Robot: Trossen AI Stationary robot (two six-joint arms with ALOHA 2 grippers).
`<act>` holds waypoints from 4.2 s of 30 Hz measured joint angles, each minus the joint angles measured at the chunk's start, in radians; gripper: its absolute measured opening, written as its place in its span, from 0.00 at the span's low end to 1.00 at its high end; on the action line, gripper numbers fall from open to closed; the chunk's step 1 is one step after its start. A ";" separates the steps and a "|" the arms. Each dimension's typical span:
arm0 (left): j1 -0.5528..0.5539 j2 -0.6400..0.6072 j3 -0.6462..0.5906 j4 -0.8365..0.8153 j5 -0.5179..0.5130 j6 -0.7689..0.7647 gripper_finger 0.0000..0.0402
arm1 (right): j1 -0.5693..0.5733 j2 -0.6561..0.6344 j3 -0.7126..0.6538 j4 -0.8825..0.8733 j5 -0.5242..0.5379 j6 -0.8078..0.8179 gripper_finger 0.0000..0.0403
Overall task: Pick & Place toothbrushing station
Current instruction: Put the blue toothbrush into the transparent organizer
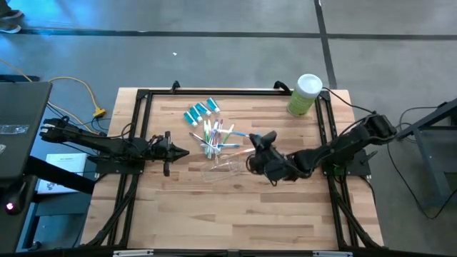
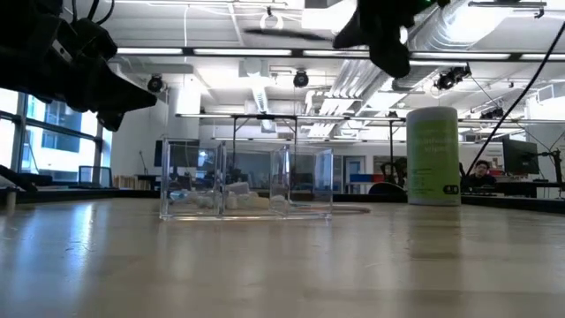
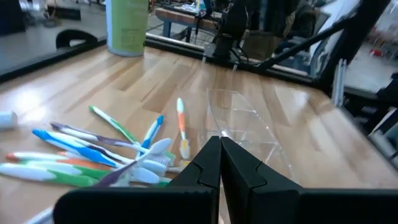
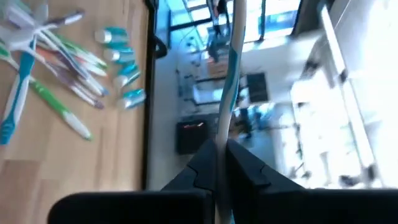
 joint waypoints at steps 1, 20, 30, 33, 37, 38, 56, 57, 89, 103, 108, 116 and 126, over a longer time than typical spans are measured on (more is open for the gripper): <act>0.000 0.000 0.000 0.000 0.003 -0.028 0.01 | 0.017 0.008 0.004 0.021 0.018 -0.064 0.02; 0.000 0.001 0.000 0.051 0.113 -0.240 0.01 | 0.088 0.216 0.119 0.257 -0.130 -0.591 0.02; 0.000 0.000 0.000 0.269 0.232 -0.447 0.01 | 0.114 0.216 0.182 0.175 -0.165 -0.603 0.02; -0.001 0.001 0.000 0.263 0.291 -0.440 0.01 | 0.118 0.244 0.183 0.181 -0.168 -0.602 0.02; -0.016 0.040 0.000 0.258 0.199 -0.365 0.03 | 0.117 0.285 0.188 0.180 -0.175 -0.606 0.02; -0.020 0.054 0.001 0.262 0.169 -0.360 0.05 | 0.117 0.294 0.191 0.168 -0.174 -0.606 0.02; -0.085 0.454 0.193 0.468 0.294 -0.509 0.48 | 0.117 0.327 0.228 0.171 -0.208 -0.637 0.03; -0.085 0.484 0.209 0.465 0.294 -0.510 0.49 | 0.117 0.327 0.228 0.173 -0.209 -0.637 0.03; 0.057 0.896 0.510 0.407 0.674 -0.596 0.45 | 0.135 0.327 0.227 0.164 -0.230 -0.636 0.03; 0.057 0.896 0.510 0.404 0.670 -0.528 0.15 | 0.134 0.327 0.227 0.161 -0.244 -0.636 0.10; 0.057 0.896 0.510 0.397 0.669 -0.507 0.04 | 0.134 0.327 0.227 0.159 -0.249 -0.636 0.09; 0.057 0.896 0.510 0.371 0.669 -0.481 0.02 | 0.128 0.327 0.227 0.160 -0.284 -0.545 0.13; 0.067 0.892 0.509 0.363 0.613 -0.455 0.02 | 0.173 0.327 0.227 0.189 -0.151 -0.447 0.32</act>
